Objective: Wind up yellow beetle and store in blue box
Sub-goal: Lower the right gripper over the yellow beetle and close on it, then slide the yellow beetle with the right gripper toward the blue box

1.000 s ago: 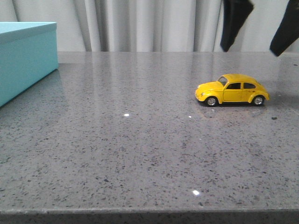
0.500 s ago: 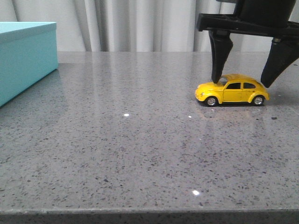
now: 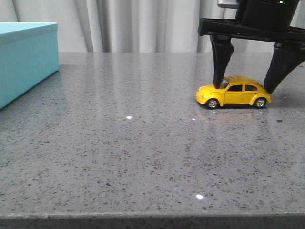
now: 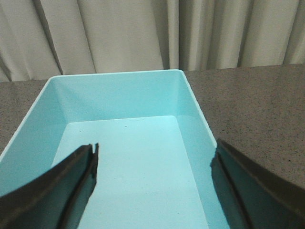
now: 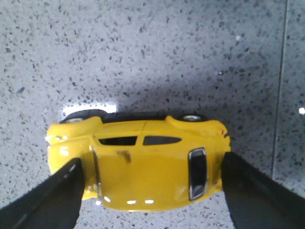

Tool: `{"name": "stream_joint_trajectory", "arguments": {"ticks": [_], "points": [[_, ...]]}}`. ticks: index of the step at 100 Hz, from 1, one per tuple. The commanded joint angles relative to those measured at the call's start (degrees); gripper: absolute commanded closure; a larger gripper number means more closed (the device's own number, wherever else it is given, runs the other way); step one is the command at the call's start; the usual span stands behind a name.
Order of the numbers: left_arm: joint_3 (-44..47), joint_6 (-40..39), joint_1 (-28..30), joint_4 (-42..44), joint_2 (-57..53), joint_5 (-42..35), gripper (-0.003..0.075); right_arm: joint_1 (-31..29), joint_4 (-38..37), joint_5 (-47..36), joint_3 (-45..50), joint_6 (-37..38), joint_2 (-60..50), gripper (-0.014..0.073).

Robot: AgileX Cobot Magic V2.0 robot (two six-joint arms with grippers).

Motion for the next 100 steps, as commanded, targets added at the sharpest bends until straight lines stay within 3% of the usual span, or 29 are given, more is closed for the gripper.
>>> {"name": "stream_joint_trajectory", "arguments": {"ticks": [1, 35, 69, 89, 100], "points": [[-2.07, -0.54, -0.39, -0.66, 0.42, -4.29, 0.0227, -0.02, -0.83, 0.44, -1.39, -0.07, -1.61, 0.0013], [-2.07, -0.54, -0.39, -0.66, 0.42, -4.29, 0.0227, -2.44, -10.8, 6.65, -1.39, 1.07, -2.0, 0.0013], [-2.07, -0.54, -0.39, -0.66, 0.42, -4.29, 0.0227, -13.52, -17.27, 10.99, -1.28, -0.82, -4.36, 0.0013], [-2.07, -0.54, -0.39, -0.66, 0.42, -4.18, 0.0227, -16.77, -17.19, 10.95, -1.28, -3.19, -6.24, 0.0013], [-2.07, -0.54, -0.39, -0.66, 0.42, -4.91, 0.0227, -16.71, -13.18, 10.4, -1.39, -4.6, -9.5, 0.0013]]}}
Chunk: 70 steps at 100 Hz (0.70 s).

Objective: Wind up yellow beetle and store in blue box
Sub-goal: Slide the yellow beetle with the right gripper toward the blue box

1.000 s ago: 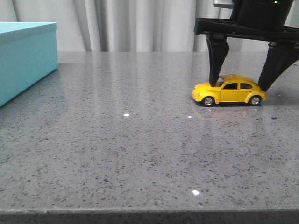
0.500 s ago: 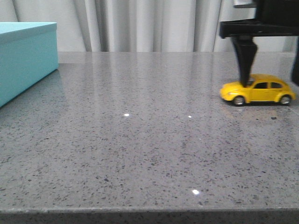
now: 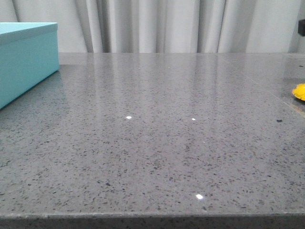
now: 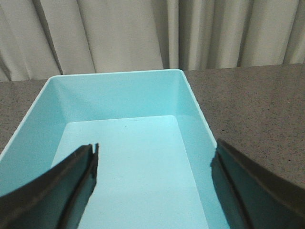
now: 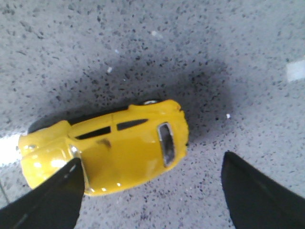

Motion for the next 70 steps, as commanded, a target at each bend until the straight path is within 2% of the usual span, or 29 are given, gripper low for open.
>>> {"name": "stream_joint_trajectory", "arguments": {"ticks": [1, 11, 19, 70], "points": [[-2.07, -0.54, -0.39, -0.66, 0.42, -5.04, 0.0227, -0.22, 2.1, 2.33, -1.3, -2.08, -5.92, 0.0013], [-2.07, -0.54, -0.39, -0.66, 0.42, -7.5, 0.0227, -0.12, 9.84, 1.08, -1.18, -5.48, -10.62, 0.0013], [-2.07, -0.54, -0.39, -0.66, 0.42, -7.74, 0.0227, -0.12, 13.2, 0.05, -1.19, -6.4, -14.12, 0.0013], [-2.07, -0.54, -0.39, -0.66, 0.42, -9.01, 0.0227, 0.01, 13.66, -3.74, 2.86, -7.38, -23.6, 0.0013]]}}
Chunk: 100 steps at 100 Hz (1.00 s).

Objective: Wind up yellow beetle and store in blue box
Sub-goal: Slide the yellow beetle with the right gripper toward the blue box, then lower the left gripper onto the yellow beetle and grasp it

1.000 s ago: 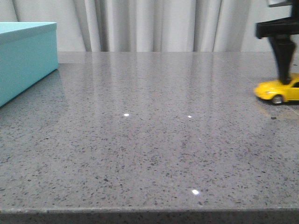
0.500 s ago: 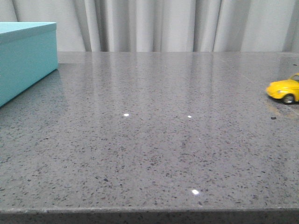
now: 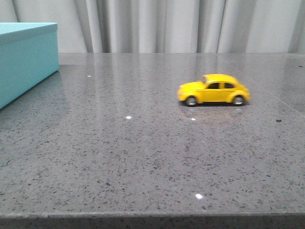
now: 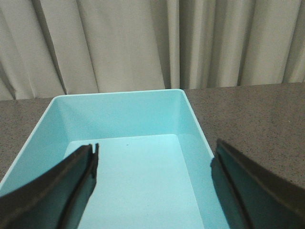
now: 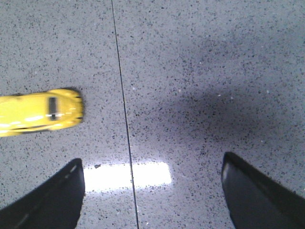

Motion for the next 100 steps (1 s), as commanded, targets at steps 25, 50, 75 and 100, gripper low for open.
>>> {"name": "stream_joint_trajectory", "arguments": {"ticks": [25, 50, 75, 100], "points": [[-3.46, -0.31, -0.51, -0.66, 2.43, -2.62, 0.0227, -0.09, 0.05, -6.85, -0.57, -2.47, -5.87, 0.0013], [-13.71, 5.63, -7.75, -0.74, 13.13, 7.94, 0.0227, -0.09, 0.16, -11.83, -0.57, -4.51, -13.15, 0.0013], [-28.09, 19.22, -19.33, -0.74, 27.84, 19.49, 0.0227, -0.09, 1.53, -11.02, -0.57, -4.51, -18.99, 0.0013], [-42.4, 34.2, -26.8, -1.15, 43.68, 33.29, 0.0224, -0.09, 2.13, -10.39, -0.57, -4.51, -22.43, 0.0013]]}}
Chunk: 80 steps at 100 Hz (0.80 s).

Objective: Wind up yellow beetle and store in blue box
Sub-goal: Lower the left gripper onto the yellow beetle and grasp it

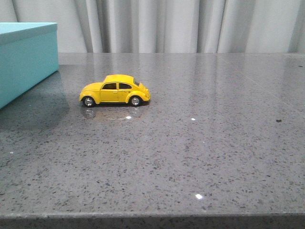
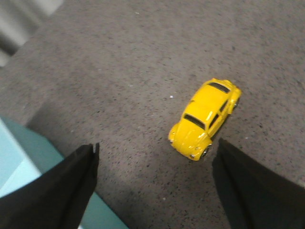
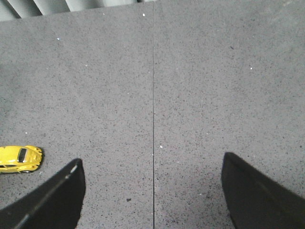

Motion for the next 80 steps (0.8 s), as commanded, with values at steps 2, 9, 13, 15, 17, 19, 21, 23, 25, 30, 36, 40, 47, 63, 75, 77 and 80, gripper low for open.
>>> {"name": "stream_joint_trajectory", "arguments": {"ticks": [2, 9, 13, 15, 17, 19, 21, 23, 25, 30, 36, 40, 47, 63, 75, 77, 80], "points": [[-6.78, 5.54, -1.86, -1.15, 4.44, 2.93, 0.0224, -0.09, 0.37, -3.24, -1.31, -0.82, -1.53, 0.0013], [-10.33, 8.1, -2.55, -1.91, 8.58, 6.3, 0.0224, -0.09, 0.37, -3.12, -1.31, -0.82, -1.98, 0.0013], [-12.13, 9.87, -2.67, -2.86, 10.47, 7.72, 0.0224, -0.09, 0.37, -3.12, -1.31, -0.82, -2.13, 0.0013], [-12.94, 10.43, -2.67, -3.46, 11.55, 8.14, 0.0224, -0.09, 0.42, -3.12, -1.31, -0.82, -2.12, 0.0013], [-13.65, 11.32, -2.67, -3.93, 12.9, 8.27, 0.0224, -0.09, 0.42, -3.12, -1.31, -0.82, -2.12, 0.0013], [-14.26, 11.82, -2.67, -4.22, 13.52, 8.27, 0.0224, -0.09, 0.42, -3.12, -1.31, -0.82, -2.12, 0.0013], [-14.61, 12.55, -2.67, -4.33, 14.36, 8.27, 0.0224, -0.09, 0.42, -3.12, -1.31, -0.82, -2.12, 0.0013], [-15.1, 13.34, -2.67, -4.46, 15.18, 8.27, 0.0224, -0.09, 0.42, -3.06, -1.31, -0.82, -2.12, 0.0013], [-15.68, 14.05, -2.67, -4.61, 15.99, 8.17, 0.0224, -0.09, 0.42, -3.06, -1.31, -0.82, -2.12, 0.0013], [-16.49, 14.88, -2.67, -5.06, 17.7, 8.17, 0.0224, -0.09, 0.42, -3.14, -1.31, -0.82, -2.12, 0.0013], [-17.52, 15.01, -2.67, -6.32, 19.51, 8.52, 0.0224, -0.09, 0.42, -3.16, -1.31, -0.82, -2.12, 0.0013], [-17.99, 15.43, -2.67, -6.95, 20.72, 9.12, 0.0224, -0.09, 0.42, -3.09, -1.31, -0.82, -2.12, 0.0013], [-18.22, 16.35, -2.67, -7.91, 22.48, 9.45, 0.0224, -0.09, 0.42, -3.09, -1.31, -0.82, -2.12, 0.0013], [-18.22, 16.83, -2.67, -8.87, 25.95, 9.34, 0.0224, -0.09, 1.1, -3.09, -1.31, -0.82, -2.12, 0.0013], [-18.22, 16.83, -2.67, -8.87, 27.69, 9.08, 0.0225, -0.09, 1.82, -3.09, -1.31, -0.82, -2.12, 0.0013], [-18.22, 16.83, -2.67, -8.87, 28.0, 9.08, 0.0225, -0.09, 1.79, -3.14, -1.31, -0.82, -2.12, 0.0013], [-18.31, 16.83, -2.67, -8.87, 28.19, 8.95, 0.0225, -0.09, 1.79, -3.14, -1.31, -0.82, -2.12, 0.0013]]}}
